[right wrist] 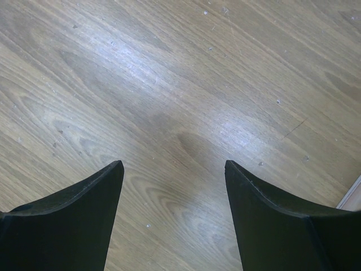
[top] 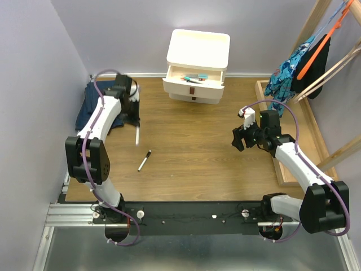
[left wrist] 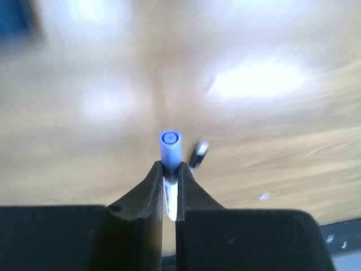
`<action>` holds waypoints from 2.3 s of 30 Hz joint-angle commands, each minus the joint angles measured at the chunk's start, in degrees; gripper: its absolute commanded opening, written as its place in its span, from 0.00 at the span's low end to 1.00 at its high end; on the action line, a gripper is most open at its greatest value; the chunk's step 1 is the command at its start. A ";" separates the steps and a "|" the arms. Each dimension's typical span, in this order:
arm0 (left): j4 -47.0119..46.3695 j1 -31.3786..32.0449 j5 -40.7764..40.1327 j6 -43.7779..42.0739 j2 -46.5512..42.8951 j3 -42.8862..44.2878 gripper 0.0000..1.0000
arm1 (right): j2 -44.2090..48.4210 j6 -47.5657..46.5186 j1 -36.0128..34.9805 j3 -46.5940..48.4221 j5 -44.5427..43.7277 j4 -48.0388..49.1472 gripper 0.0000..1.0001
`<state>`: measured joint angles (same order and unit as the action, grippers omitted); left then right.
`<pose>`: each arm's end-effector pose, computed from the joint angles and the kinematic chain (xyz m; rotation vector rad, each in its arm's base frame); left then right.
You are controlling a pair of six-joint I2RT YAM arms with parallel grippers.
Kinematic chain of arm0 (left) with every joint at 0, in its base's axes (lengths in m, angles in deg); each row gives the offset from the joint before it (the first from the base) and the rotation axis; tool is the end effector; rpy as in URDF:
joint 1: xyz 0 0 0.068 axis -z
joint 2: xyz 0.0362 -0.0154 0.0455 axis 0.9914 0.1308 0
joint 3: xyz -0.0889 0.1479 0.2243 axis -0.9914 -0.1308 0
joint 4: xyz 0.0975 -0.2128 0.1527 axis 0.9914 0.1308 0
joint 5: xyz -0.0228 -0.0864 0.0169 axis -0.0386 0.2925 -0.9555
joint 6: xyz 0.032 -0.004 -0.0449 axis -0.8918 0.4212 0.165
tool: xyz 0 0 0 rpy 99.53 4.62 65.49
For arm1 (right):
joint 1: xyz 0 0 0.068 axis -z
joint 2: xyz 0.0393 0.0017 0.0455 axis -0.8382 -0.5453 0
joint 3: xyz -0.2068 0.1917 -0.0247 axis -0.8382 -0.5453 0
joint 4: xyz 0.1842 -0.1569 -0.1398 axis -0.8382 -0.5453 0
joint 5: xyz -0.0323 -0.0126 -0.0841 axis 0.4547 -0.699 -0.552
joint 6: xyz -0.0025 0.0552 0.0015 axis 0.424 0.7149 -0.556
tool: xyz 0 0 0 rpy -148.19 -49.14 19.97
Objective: Sort the stationery into containers
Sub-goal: Pick up the pen from the center of the board, then place the pen in the drawer, then pick up the pen from the center of the board.
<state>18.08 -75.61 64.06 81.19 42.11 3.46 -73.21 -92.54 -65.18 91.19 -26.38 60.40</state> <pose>0.3508 -0.0476 0.2587 -0.0556 2.8728 -0.2606 0.2533 0.0507 0.2296 -0.7334 2.1945 0.3473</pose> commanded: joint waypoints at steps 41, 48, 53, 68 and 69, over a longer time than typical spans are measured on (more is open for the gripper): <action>-34.60 14.22 14.79 -19.28 17.29 47.36 0.53 | 0.02 -0.14 0.58 1.97 -0.97 0.24 0.80; -22.17 14.05 17.52 -42.19 -6.25 21.95 0.78 | -0.06 -0.05 0.58 1.44 -0.45 0.50 0.80; -4.13 13.43 15.68 -50.41 -11.30 13.67 0.80 | -1.38 0.21 0.58 1.62 0.78 1.38 0.80; 6.35 13.60 4.17 -32.48 -5.94 -6.98 0.67 | -7.53 -3.74 -2.75 10.14 2.63 -0.99 0.77; 6.27 13.60 3.55 -30.74 -5.24 -7.43 0.67 | -7.62 -5.57 -3.54 10.49 2.46 -1.69 0.77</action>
<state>24.26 -61.91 71.29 43.64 37.04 -0.89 -79.92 -94.05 -65.95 98.43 -24.52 60.10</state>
